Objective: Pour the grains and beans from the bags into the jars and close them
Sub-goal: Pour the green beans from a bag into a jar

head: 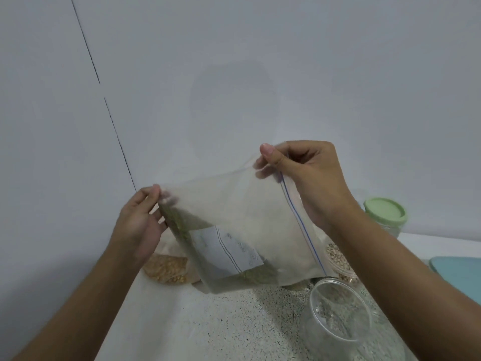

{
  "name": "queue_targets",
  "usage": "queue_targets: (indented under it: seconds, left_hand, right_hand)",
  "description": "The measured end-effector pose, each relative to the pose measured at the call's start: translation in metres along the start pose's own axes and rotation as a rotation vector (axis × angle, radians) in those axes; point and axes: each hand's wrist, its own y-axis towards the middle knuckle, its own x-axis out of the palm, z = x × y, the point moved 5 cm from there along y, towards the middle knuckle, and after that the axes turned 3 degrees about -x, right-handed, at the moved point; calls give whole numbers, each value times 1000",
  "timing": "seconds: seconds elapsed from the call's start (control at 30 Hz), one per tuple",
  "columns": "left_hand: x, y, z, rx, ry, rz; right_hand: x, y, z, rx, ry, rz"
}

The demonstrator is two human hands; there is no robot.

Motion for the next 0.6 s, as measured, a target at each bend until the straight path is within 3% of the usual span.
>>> queue_targets:
  seconds: [0.3, 0.6]
  left_hand:
    - [41, 9, 48, 91, 0, -39]
    - [53, 4, 48, 83, 28, -62]
  right_hand:
    - [-13, 4, -32, -66, 52, 54]
    - [-27, -17, -37, -44, 84, 82]
